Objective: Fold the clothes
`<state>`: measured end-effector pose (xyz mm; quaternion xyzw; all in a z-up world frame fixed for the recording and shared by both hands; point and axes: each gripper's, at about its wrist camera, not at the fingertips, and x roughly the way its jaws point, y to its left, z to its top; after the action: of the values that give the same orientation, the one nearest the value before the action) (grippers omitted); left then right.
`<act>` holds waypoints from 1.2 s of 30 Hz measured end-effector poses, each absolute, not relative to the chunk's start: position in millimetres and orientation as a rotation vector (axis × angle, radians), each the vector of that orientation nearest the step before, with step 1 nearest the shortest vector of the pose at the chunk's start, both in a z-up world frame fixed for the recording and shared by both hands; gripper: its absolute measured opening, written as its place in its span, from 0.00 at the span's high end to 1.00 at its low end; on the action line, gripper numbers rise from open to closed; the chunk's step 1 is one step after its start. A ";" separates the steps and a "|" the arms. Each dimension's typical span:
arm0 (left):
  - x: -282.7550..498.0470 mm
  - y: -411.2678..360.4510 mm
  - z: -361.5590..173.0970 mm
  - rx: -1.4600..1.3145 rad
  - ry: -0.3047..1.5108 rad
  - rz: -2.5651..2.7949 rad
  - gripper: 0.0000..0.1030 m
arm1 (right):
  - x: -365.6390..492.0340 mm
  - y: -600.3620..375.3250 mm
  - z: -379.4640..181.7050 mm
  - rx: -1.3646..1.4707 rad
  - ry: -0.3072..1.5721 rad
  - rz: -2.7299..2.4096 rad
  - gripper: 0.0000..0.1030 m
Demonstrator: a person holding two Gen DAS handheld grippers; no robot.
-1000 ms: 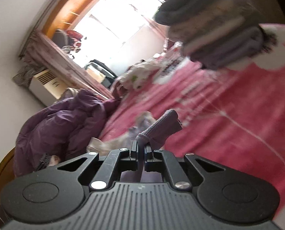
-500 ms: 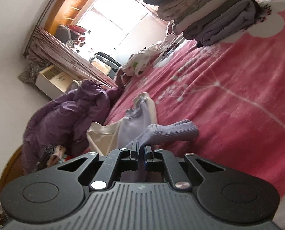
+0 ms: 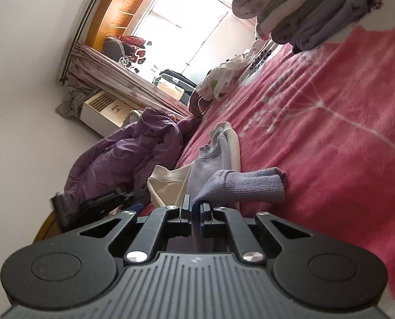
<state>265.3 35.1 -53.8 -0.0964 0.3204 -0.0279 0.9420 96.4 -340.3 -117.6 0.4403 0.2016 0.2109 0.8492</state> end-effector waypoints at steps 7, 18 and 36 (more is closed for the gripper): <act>280.3 1.8 -62.0 -0.098 0.662 0.004 0.96 | 96.1 -344.8 -116.5 0.939 0.404 0.477 0.93; 290.1 -20.3 -79.9 -0.153 0.675 -0.229 0.86 | 99.6 -348.2 -118.4 0.961 0.398 0.500 0.93; 297.6 -32.1 -90.2 0.166 0.675 -0.092 0.84 | 102.9 -344.3 -120.7 0.969 0.395 0.514 0.93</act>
<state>297.6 -32.1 -90.2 0.0812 0.3306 -0.0451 0.9392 102.9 -344.3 -120.7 0.4577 0.1867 0.2426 0.8347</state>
